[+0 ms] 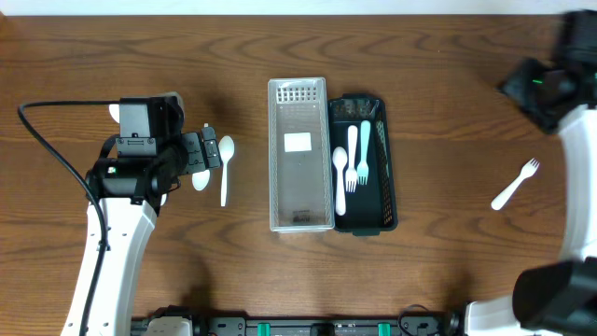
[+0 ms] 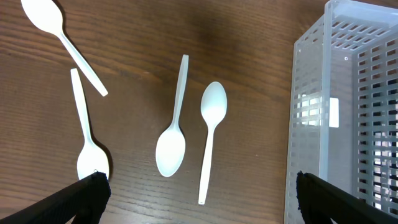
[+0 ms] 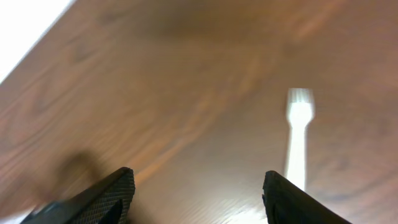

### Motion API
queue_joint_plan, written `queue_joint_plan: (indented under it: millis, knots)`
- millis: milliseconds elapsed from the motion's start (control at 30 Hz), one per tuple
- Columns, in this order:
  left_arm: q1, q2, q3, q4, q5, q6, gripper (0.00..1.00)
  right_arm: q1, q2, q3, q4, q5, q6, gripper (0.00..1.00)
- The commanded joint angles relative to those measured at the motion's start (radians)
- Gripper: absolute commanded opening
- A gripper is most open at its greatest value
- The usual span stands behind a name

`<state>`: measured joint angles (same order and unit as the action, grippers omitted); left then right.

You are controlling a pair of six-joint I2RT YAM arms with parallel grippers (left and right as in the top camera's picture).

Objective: Pack container
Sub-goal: 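Place the white fork into the black basket and release, then grasp the last white fork with the right gripper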

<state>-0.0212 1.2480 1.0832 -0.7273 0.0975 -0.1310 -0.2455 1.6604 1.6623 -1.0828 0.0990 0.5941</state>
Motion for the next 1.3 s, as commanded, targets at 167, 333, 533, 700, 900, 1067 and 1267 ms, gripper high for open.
queue_joint_plan:
  millis: [167,333,533,700,900,1067,1267]
  knots:
    - [0.005,-0.007,0.021,-0.003,-0.012,-0.001,0.98,-0.205,0.201,-0.060,-0.010,-0.029,-0.087,0.75]
    - [0.005,-0.007,0.021,-0.003,-0.012,-0.001,0.98,-0.252,0.329,-0.063,-0.005,-0.029,-0.099,0.78]
    - [0.005,-0.007,0.021,-0.002,-0.012,-0.001,0.98,-0.275,0.441,-0.063,0.007,-0.029,-0.140,0.77]
    - [0.005,-0.007,0.021,-0.002,-0.012,-0.001,0.98,-0.275,0.499,-0.063,0.031,-0.029,-0.144,0.77]
    - [0.005,-0.007,0.021,-0.001,-0.012,-0.001,0.98,-0.275,0.506,-0.075,0.079,-0.029,-0.173,0.75]
    - [0.005,-0.007,0.021,-0.001,-0.012,-0.001,0.98,-0.275,0.506,-0.120,0.121,-0.029,-0.193,0.75]
    - [0.005,-0.007,0.021,-0.002,-0.012,-0.002,0.98,-0.275,0.506,-0.214,0.188,-0.029,-0.200,0.75]
